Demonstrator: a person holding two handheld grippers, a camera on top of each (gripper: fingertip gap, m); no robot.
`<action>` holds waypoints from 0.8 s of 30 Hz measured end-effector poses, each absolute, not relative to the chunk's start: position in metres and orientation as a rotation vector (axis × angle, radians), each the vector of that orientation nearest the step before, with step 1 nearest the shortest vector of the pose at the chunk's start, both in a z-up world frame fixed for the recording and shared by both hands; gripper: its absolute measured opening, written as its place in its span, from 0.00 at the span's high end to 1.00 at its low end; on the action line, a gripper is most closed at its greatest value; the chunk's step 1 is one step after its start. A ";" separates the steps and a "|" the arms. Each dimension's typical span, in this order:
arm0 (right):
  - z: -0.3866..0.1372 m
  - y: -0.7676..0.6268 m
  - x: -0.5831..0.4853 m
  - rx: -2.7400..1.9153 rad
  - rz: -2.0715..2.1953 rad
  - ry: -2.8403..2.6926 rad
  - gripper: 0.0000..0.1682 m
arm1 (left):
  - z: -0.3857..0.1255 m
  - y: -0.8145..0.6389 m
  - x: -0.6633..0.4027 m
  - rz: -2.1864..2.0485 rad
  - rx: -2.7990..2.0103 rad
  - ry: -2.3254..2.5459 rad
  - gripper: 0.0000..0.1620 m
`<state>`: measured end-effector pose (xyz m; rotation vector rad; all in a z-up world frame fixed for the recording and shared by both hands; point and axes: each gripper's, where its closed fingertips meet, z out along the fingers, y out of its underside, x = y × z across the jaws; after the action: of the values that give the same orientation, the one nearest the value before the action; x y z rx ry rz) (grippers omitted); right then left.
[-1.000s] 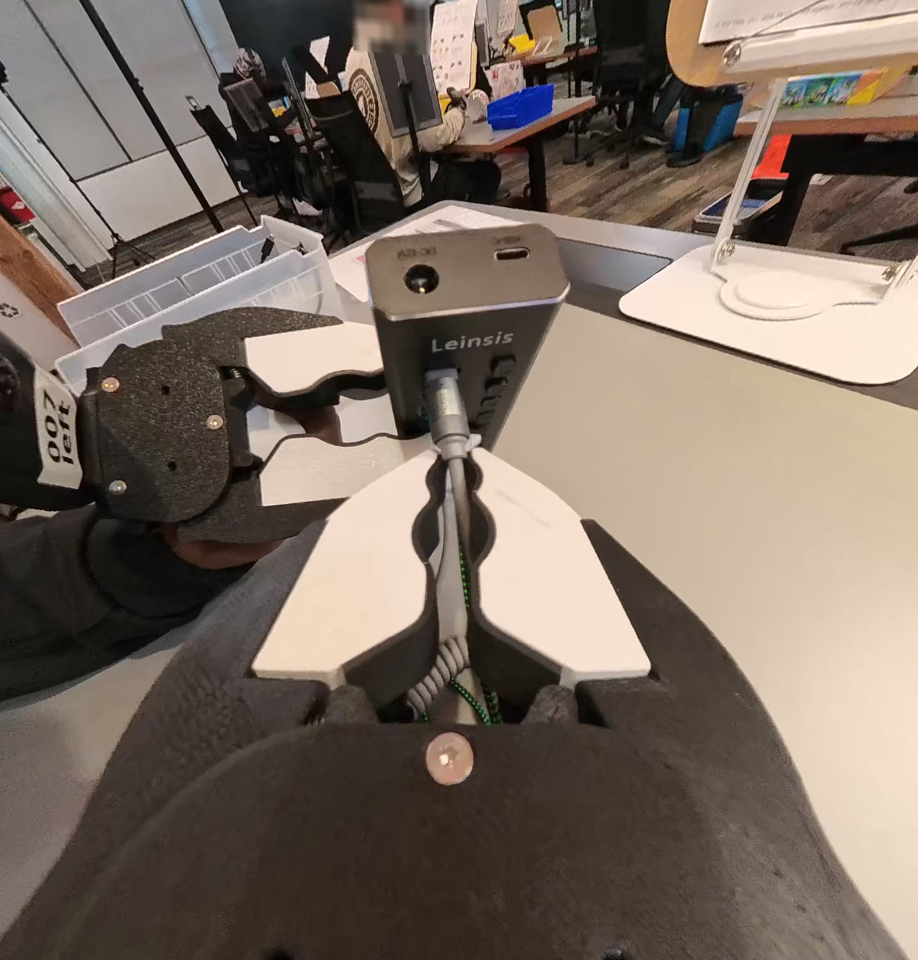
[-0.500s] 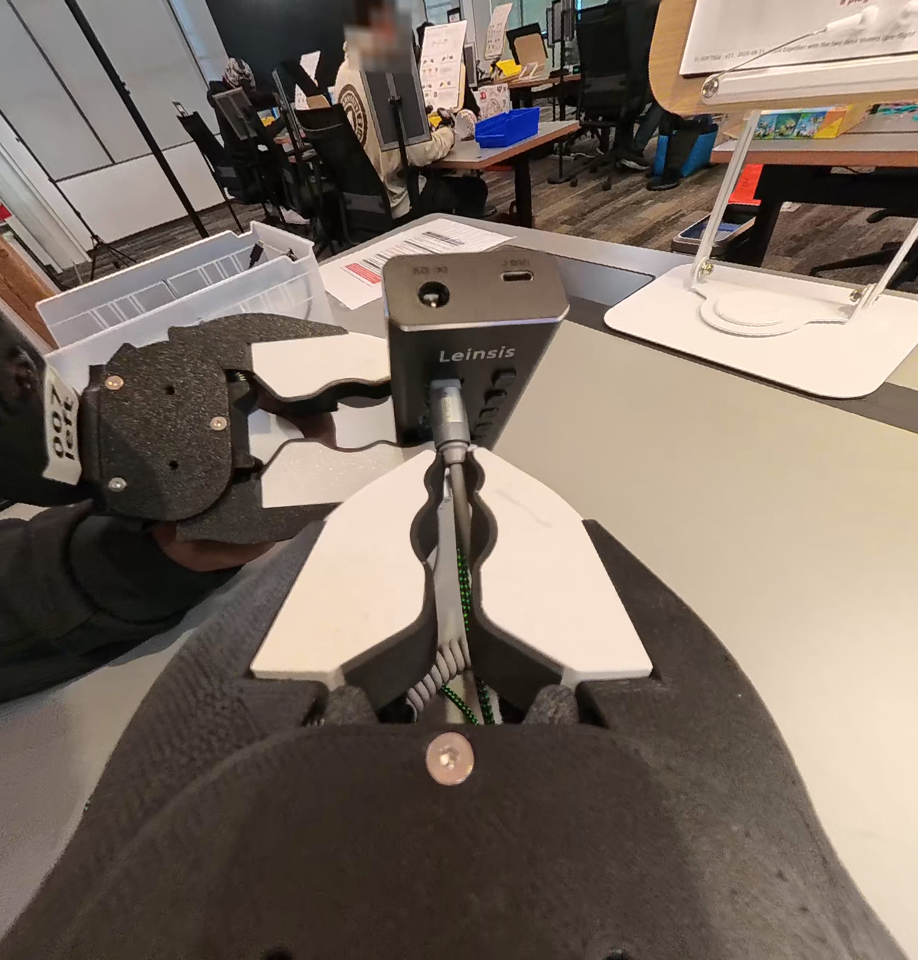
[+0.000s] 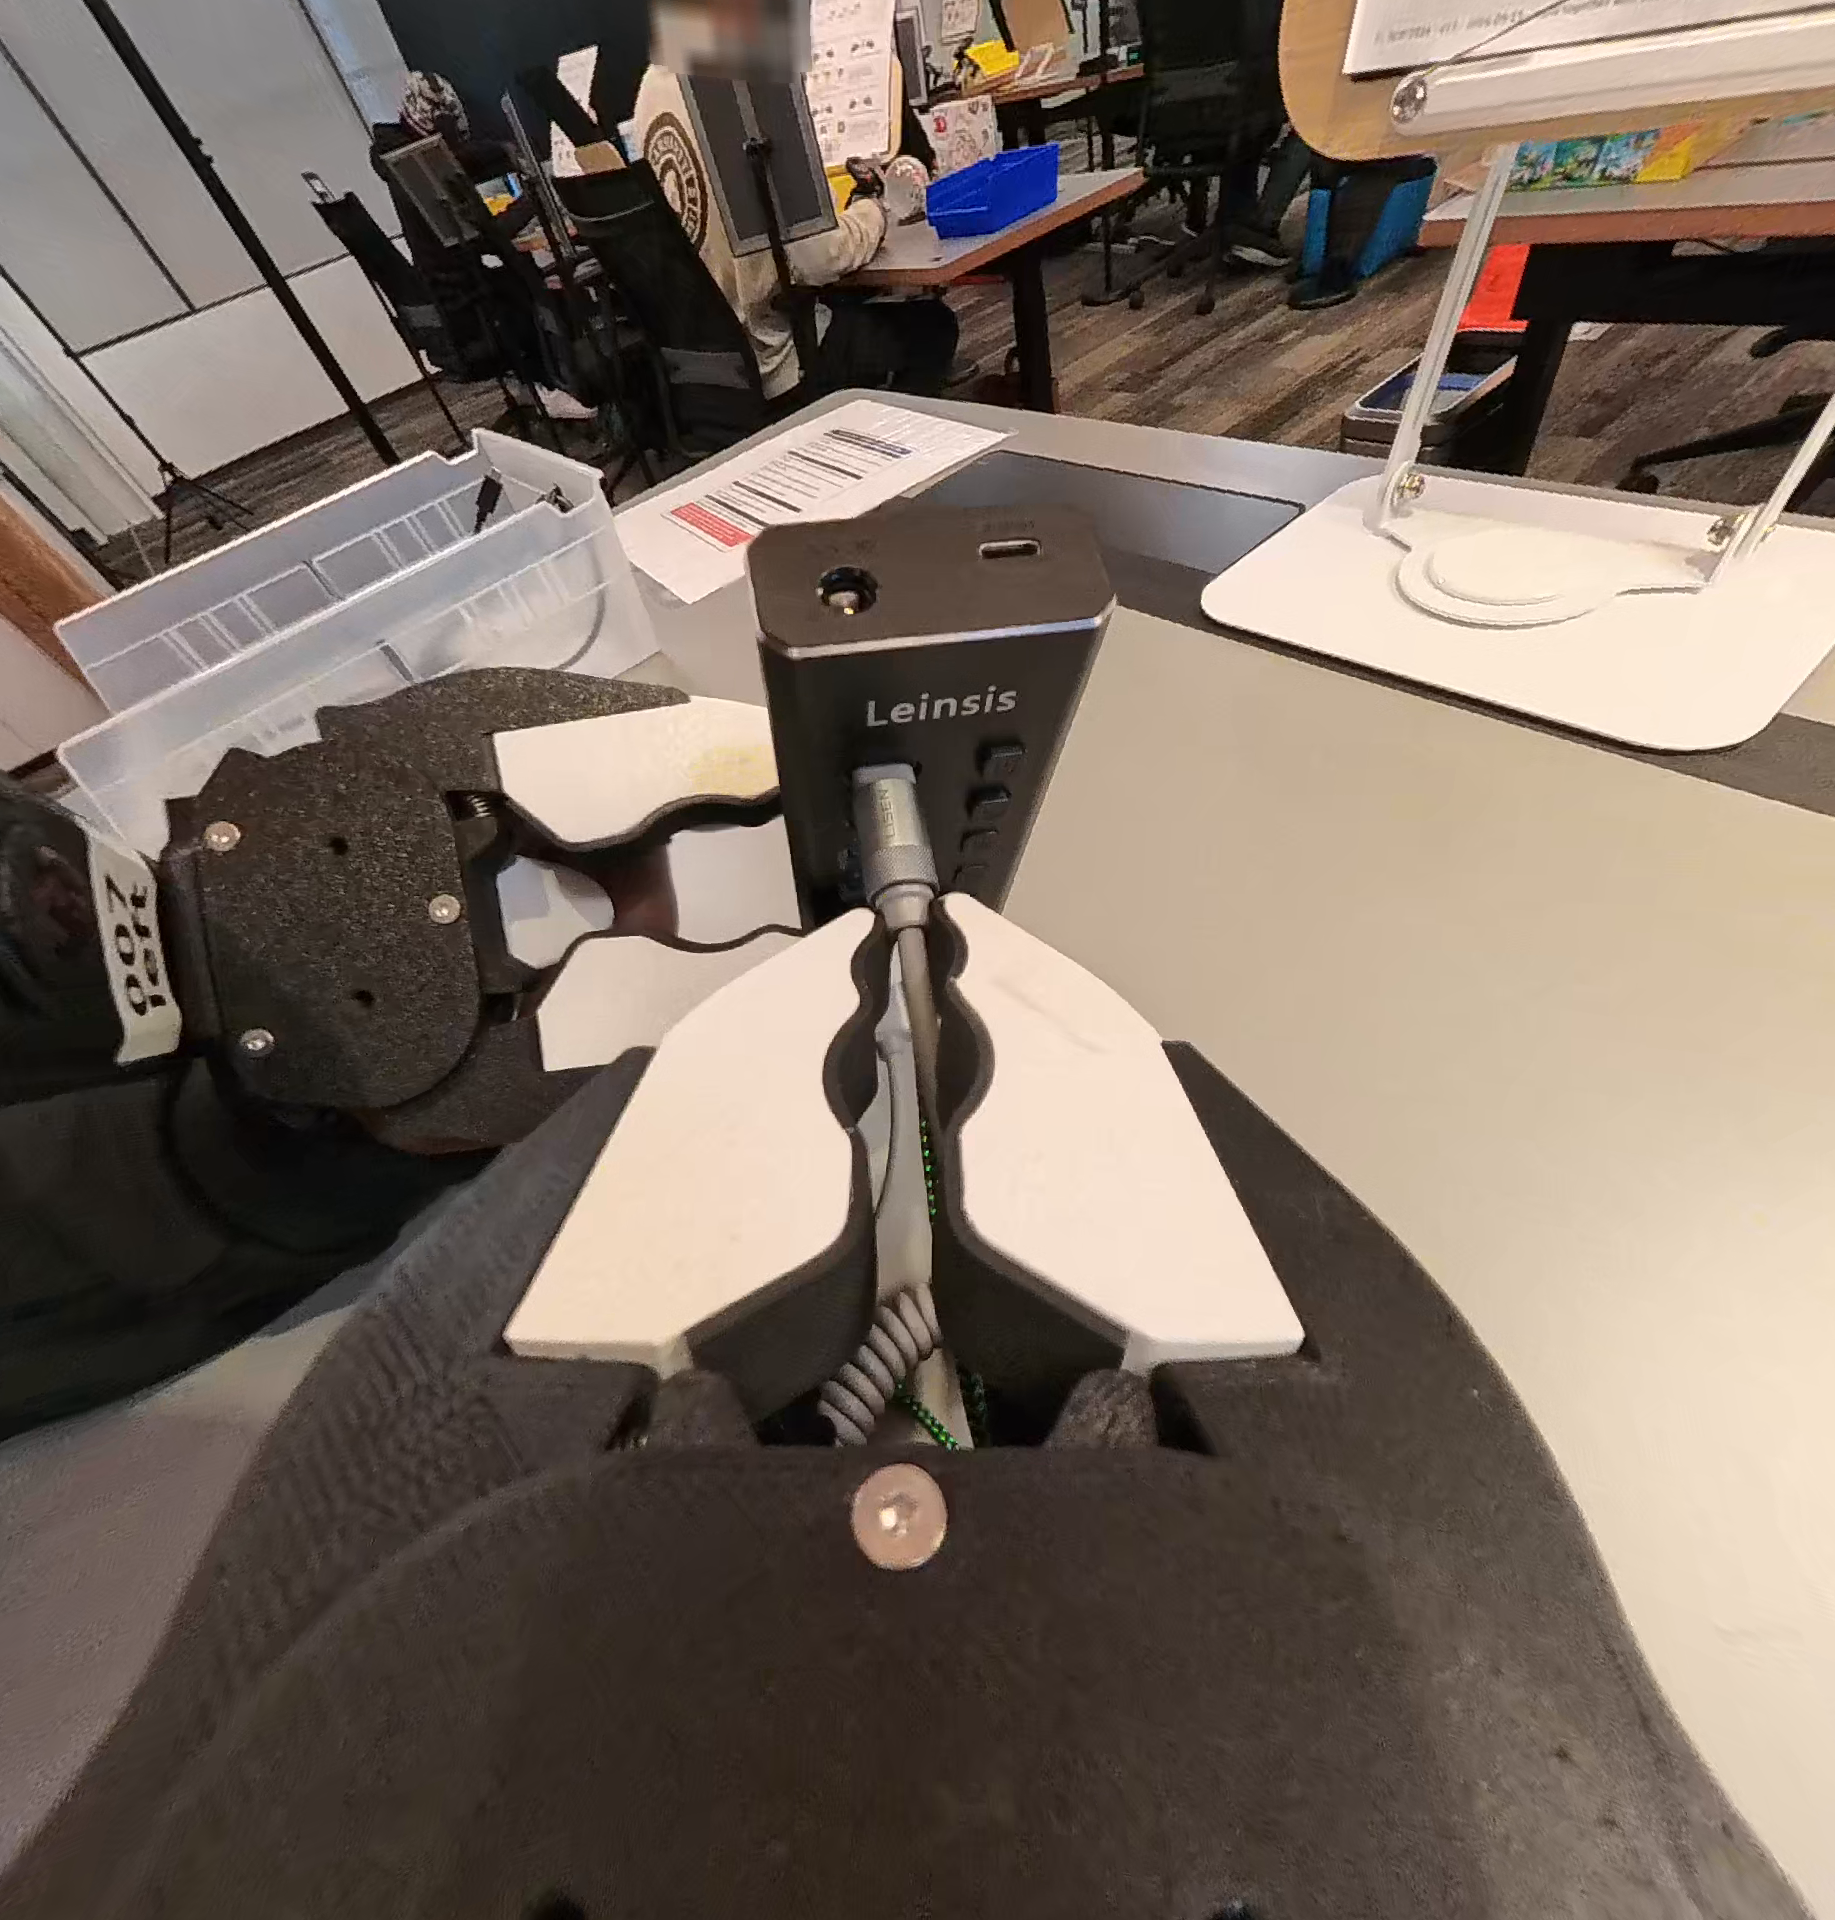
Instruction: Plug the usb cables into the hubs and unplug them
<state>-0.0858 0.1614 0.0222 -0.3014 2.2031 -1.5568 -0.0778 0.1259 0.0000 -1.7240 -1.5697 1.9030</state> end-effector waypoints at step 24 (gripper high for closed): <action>-0.002 0.166 -0.094 -0.491 -1.475 2.278 0.84 | -0.039 0.076 -0.056 1.111 -1.626 -2.086 0.83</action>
<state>-0.0944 0.1660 -0.0018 -0.4909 2.2782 -1.4747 -0.0558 0.0758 -0.0392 -1.6261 -2.0857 1.1114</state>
